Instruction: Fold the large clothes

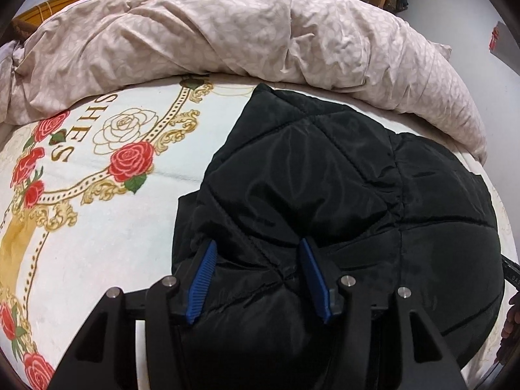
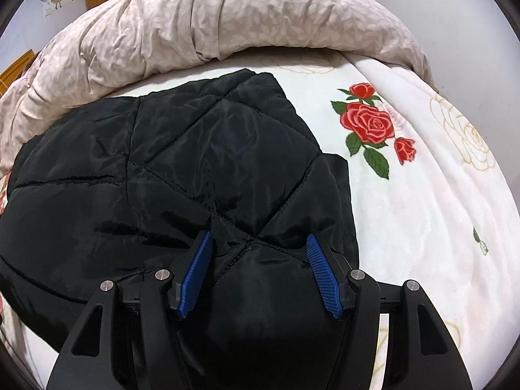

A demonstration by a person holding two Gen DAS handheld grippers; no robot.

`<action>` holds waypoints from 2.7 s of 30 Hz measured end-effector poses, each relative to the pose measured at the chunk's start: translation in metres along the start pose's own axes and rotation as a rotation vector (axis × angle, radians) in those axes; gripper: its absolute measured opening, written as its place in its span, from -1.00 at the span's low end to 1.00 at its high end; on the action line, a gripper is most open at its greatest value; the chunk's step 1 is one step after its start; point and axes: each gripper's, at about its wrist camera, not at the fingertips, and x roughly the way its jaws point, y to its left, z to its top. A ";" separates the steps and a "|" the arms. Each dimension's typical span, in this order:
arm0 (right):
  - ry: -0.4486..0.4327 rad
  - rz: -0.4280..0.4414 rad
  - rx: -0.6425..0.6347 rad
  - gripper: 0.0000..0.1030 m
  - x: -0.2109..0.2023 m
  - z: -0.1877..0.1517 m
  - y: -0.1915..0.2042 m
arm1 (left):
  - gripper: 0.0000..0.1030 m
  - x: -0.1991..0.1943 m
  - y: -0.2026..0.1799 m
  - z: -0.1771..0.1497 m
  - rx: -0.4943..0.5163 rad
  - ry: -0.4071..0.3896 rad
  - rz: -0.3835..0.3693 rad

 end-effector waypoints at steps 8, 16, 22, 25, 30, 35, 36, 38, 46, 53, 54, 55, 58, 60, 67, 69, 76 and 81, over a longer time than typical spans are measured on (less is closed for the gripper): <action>-0.001 -0.004 -0.012 0.18 0.003 0.000 0.000 | 0.12 0.004 -0.003 0.001 0.009 -0.007 0.009; -0.002 -0.008 -0.015 0.18 0.005 -0.001 0.002 | 0.16 0.007 -0.002 0.001 0.021 -0.020 0.012; 0.005 -0.009 -0.014 0.18 0.007 -0.001 0.003 | 0.19 0.010 -0.001 0.003 0.014 -0.030 0.012; 0.010 -0.001 -0.001 0.18 -0.004 0.005 -0.001 | 0.14 -0.001 -0.001 0.008 -0.006 -0.011 0.025; -0.075 0.023 0.029 0.18 -0.039 0.021 -0.012 | 0.13 -0.040 -0.002 0.030 0.005 -0.099 -0.006; -0.069 0.056 0.055 0.17 -0.013 0.055 -0.014 | 0.13 -0.017 -0.009 0.064 0.043 -0.113 0.015; -0.057 0.055 0.051 0.15 -0.004 0.058 -0.013 | 0.13 -0.002 -0.009 0.068 0.049 -0.092 0.032; -0.017 0.059 0.051 0.13 0.021 0.062 -0.013 | 0.15 0.022 -0.008 0.069 0.047 -0.054 0.042; -0.014 0.021 0.014 0.13 0.049 0.052 -0.010 | 0.28 0.056 -0.002 0.057 0.010 -0.046 0.033; -0.072 0.033 0.017 0.12 -0.001 0.053 -0.013 | 0.21 0.009 -0.009 0.065 0.019 -0.087 0.029; -0.090 0.041 0.017 0.13 -0.012 0.049 -0.013 | 0.21 -0.003 -0.010 0.063 0.031 -0.113 0.017; -0.105 0.047 0.018 0.12 -0.022 0.043 -0.016 | 0.21 -0.013 -0.011 0.061 0.044 -0.134 0.008; -0.088 0.057 0.044 0.13 -0.029 0.023 -0.025 | 0.21 -0.025 -0.012 0.047 0.063 -0.149 -0.013; -0.037 0.058 0.066 0.12 -0.014 0.009 -0.032 | 0.22 -0.007 -0.010 0.036 0.075 -0.097 0.015; -0.010 0.061 0.083 0.13 0.010 0.001 -0.032 | 0.33 0.014 -0.013 0.028 0.076 -0.088 0.042; -0.007 0.047 0.088 0.13 0.004 0.002 -0.032 | 0.32 0.010 -0.014 0.032 0.074 -0.072 0.049; -0.073 0.041 0.066 0.13 -0.050 0.002 -0.027 | 0.29 -0.045 -0.016 0.020 0.064 -0.101 0.023; -0.078 0.067 0.051 0.13 -0.072 -0.010 -0.020 | 0.29 -0.076 -0.018 0.002 0.065 -0.103 0.028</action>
